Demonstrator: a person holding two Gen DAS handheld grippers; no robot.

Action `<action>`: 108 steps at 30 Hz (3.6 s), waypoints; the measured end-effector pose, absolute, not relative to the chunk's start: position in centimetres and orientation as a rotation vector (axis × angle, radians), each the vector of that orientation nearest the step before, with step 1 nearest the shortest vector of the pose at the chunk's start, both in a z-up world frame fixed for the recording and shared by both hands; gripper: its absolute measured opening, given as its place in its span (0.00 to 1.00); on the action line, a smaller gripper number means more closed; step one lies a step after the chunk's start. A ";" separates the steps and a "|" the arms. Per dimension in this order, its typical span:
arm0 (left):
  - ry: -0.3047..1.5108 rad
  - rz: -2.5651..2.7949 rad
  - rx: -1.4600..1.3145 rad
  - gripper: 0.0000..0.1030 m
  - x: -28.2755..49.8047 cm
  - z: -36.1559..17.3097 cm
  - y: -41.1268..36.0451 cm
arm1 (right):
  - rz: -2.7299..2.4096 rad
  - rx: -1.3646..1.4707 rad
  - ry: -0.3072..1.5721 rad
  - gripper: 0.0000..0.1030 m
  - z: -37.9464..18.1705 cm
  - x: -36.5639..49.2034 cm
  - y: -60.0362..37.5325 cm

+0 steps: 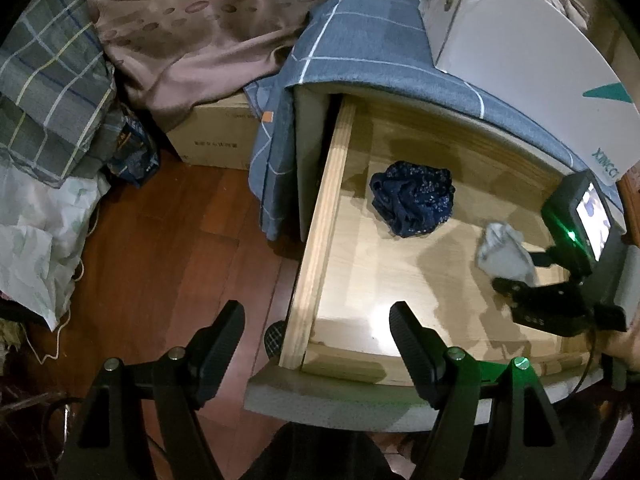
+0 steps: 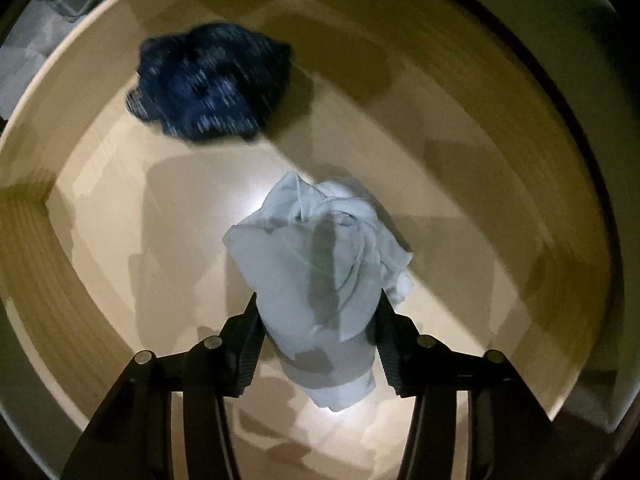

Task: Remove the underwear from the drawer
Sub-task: 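Grasp the white underwear with the right tool, then reach the left tool to the dark-blue floral underwear and grasp it while the right tool holds the white underwear, then lift the dark-blue floral underwear from the drawer floor with the left tool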

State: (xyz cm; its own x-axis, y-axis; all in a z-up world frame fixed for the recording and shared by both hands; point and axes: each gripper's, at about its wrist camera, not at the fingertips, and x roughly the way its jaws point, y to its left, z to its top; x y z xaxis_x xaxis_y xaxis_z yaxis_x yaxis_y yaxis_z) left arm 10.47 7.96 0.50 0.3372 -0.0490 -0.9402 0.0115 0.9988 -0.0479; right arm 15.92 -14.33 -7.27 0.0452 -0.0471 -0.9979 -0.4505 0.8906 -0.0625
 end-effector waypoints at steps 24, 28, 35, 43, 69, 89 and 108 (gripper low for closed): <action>1.224 -0.199 0.232 0.75 10.3 0.0 3.5 | -0.104 -0.060 1.718 0.42 -8.5 9.6 -25.0; 1.189 -0.220 0.290 0.75 10.8 0.2 2.7 | -0.114 -0.035 1.689 0.42 -8.2 9.1 -23.7; 1.104 -0.286 0.471 0.75 12.2 -0.1 0.3 | -0.100 -0.010 1.662 0.43 -8.3 7.4 -24.1; 1.066 -0.357 0.573 0.75 15.0 -1.7 -2.7 | -0.090 -0.001 1.651 0.43 -8.2 8.3 -23.8; 1.101 -0.446 0.739 0.75 21.5 -7.3 -7.1 | -0.097 0.049 1.625 0.43 -8.2 7.8 -26.2; 1.200 -0.459 0.680 0.29 23.3 -7.9 -6.8 | -0.095 0.060 1.617 0.43 -8.4 7.8 -25.9; 1.613 -0.385 0.254 0.28 19.9 -7.6 -5.8 | -0.085 0.071 1.610 0.45 -8.4 7.6 -25.9</action>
